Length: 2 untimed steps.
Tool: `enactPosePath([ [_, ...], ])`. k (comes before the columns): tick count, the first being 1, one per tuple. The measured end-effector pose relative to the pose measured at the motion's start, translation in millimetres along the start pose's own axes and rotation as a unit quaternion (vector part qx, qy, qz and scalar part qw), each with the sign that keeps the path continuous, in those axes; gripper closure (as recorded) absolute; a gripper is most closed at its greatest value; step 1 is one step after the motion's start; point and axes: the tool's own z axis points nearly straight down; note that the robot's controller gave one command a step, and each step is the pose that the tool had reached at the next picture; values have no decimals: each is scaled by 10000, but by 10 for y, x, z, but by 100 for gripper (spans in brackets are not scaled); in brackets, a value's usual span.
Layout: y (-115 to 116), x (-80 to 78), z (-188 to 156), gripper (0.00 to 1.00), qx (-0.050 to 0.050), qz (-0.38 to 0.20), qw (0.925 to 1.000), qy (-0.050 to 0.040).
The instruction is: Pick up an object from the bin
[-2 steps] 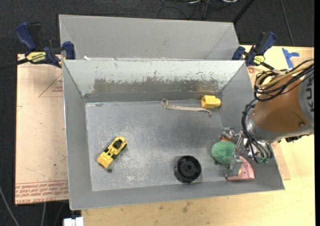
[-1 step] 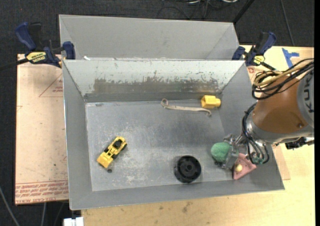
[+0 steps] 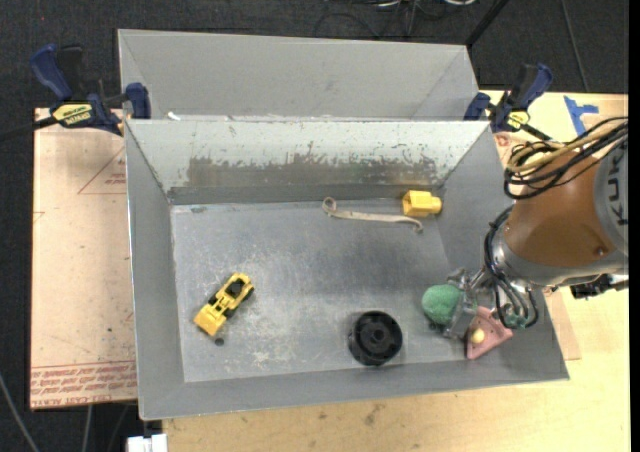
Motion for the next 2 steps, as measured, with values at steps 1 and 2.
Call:
enactPosePath([
  [1,13,27,-610,100,18,-14,10000,25],
  [2,134,-253,-964,100,18,248,9997,-27],
])
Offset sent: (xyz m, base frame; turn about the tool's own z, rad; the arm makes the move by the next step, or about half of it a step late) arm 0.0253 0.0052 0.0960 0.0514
